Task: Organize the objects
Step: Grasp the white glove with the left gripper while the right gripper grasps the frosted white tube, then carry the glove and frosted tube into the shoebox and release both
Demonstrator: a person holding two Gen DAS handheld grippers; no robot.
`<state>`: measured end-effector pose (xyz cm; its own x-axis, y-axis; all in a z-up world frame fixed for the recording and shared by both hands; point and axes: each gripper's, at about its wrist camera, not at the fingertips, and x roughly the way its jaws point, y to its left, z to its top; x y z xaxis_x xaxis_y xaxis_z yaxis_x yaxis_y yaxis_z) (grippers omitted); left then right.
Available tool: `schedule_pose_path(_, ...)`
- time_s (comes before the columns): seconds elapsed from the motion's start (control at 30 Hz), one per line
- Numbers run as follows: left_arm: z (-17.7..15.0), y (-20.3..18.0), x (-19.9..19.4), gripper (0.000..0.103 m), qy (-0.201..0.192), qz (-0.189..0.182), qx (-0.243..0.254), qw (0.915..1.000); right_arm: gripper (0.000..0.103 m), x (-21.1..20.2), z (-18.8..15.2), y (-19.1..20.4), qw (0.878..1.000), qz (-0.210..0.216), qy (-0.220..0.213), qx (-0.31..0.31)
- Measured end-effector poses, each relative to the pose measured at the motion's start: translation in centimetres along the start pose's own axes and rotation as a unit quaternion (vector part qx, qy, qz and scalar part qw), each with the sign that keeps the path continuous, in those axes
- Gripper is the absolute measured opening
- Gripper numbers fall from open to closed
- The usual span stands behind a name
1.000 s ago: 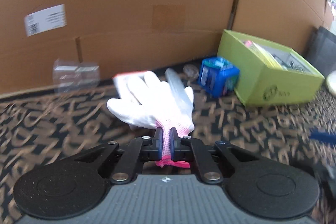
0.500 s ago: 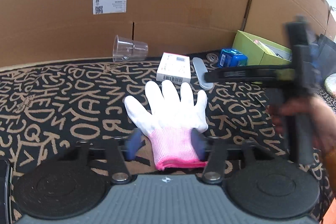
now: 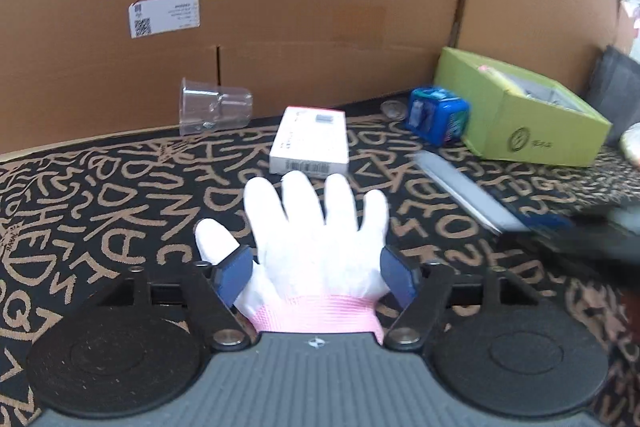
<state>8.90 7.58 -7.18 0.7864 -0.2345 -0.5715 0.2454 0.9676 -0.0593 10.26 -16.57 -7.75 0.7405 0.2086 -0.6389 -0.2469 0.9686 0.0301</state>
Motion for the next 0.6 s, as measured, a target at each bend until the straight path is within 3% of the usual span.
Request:
schedule_pose_path(0.03, 0.0, 0.1, 0.4, 0.075, 0.005, -0.001, -0.002, 1.0, 0.026, -1.3, -0.8, -0.1, 1.0, 0.004, 0.004, -0.001)
schedule_pose_path(0.1, -0.1, 0.3, 1.0, 0.06, 0.017, -0.012, -0.009, 0.9997, 0.027, -3.1, -1.9, -0.1, 1.0, 0.013, 0.01, -0.005)
schedule_pose_path(0.13, -0.1, -0.1, 1.0, 0.041, 0.012, 0.002, 0.006, 0.9999, 0.029, -3.6, -2.2, 0.1, 1.0, 0.015, 0.009, -0.008)
schedule_pose_path(0.17, -0.1, -0.4, 0.8, 0.021, 0.013, 0.006, 0.023, 0.9996, 0.039, -3.9, -2.2, 0.2, 1.0, 0.016, 0.007, -0.009)
schedule_pose_path(0.2, -0.1, -0.4, 0.4, 0.015, 0.019, -0.014, 0.021, 0.9995, 0.052, -4.2, -2.2, 0.2, 1.0, 0.017, 0.003, -0.011)
schedule_pose_path(0.23, -0.2, -0.3, 0.0, 0.014, 0.028, -0.035, 0.007, 0.999, 0.055, -4.3, -2.1, 0.3, 1.0, 0.016, -0.005, -0.012)
schedule_pose_path(0.33, -1.0, -0.8, -1.1, 0.015, 0.032, -0.027, 0.008, 0.9991, 0.055, -3.8, -1.3, 0.5, 1.0, 0.011, -0.016, -0.015)
schedule_pose_path(0.4, -1.4, -1.0, -1.4, 0.027, 0.03, -0.014, 0.01, 0.9994, 0.055, -3.3, -0.9, 0.6, 1.0, 0.02, -0.017, -0.013)
schedule_pose_path(0.47, -1.3, -1.2, -1.2, 0.051, 0.033, -0.016, 0.014, 0.9992, 0.055, -2.5, -0.8, 0.8, 0.999, 0.026, -0.015, -0.016)
schedule_pose_path(0.53, -1.1, -1.6, -0.8, 0.067, 0.035, -0.014, 0.016, 0.9992, 0.055, -1.7, -0.6, 1.0, 0.999, 0.025, -0.011, -0.018)
schedule_pose_path(0.6, -1.0, -2.2, -0.3, 0.066, 0.034, -0.011, 0.03, 0.9989, 0.044, -0.9, -0.6, 1.0, 1.0, 0.026, -0.006, -0.009)
